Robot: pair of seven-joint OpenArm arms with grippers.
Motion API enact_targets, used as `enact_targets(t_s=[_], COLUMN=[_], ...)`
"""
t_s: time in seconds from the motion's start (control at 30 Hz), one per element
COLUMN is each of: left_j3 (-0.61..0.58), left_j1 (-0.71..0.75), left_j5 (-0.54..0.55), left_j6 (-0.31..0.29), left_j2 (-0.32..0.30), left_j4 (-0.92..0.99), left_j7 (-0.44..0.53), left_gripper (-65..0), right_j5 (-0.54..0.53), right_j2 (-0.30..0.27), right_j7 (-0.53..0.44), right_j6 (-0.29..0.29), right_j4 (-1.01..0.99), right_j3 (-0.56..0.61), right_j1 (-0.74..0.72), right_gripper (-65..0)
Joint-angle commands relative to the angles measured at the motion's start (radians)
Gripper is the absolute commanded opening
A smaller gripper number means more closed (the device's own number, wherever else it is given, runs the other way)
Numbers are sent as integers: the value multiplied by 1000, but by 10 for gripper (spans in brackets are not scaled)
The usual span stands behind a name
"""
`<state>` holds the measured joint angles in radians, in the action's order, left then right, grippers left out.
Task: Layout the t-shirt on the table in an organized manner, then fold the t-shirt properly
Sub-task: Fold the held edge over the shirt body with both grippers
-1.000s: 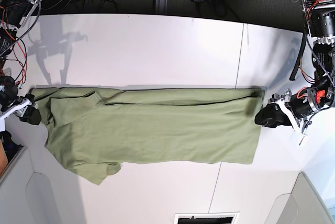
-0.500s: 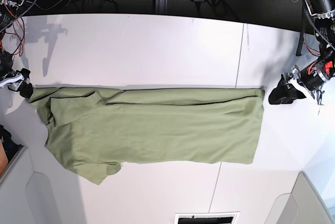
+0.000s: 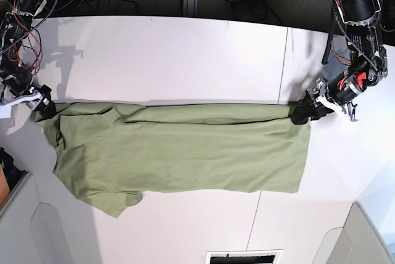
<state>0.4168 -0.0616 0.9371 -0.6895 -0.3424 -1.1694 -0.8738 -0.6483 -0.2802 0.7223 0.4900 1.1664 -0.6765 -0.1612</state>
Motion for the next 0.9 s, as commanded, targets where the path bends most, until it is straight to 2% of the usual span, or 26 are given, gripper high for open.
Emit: enact_targets(t_s=[0.0,0.13,0.17,0.2,0.27,0.3,0.33,0.47,0.63,0.7,0.87], left_j3=[-2,-14,-14,-14,-14,-14,-14,-14,-14,-14,-14], left_j1=[-16,-21,-21,-21,-21,-22,-22,-22,-7,19,128], left_j5=[11,-43,-57,-67,-80,-82,-82,-47,17,38,53], left_j6=[-9,-9,-9,-9,-9,-9,-9,-9,-9,-9,-9], left_j2=[-6,13,15,15,14,11,10,-8,-41,-53,-88], left_j4=[-11,-12,-12,-12,-12,-12,-13,-31,-120,-162,-241], left_j7=[6,34,39,38,16,5,0,-37,-158,-172,-174], left_gripper=[-242,-245,-253,-300,-512,-597,-650,-650,-650,-650,-650], right_j5=[-27,-24,-24,-25,-24,-24,-23,-32,-106,-149,-164], right_j2=[-4,33,38,42,43,43,42,42,23,10,-11], right_j7=[-15,-16,-16,-16,-16,-16,-16,-6,100,119,128], right_j6=[27,30,30,30,30,30,30,34,64,74,76], right_j4=[13,13,13,13,13,13,13,15,27,50,158], right_j3=[-2,-2,-1,-1,-1,-1,-1,-1,-7,-14,-24], right_j1=[-22,-43,-48,-51,-56,-58,-58,-63,-50,-19,104], right_gripper=[-294,-300,-328,-381,-541,-616,-650,-650,-650,-650,-650])
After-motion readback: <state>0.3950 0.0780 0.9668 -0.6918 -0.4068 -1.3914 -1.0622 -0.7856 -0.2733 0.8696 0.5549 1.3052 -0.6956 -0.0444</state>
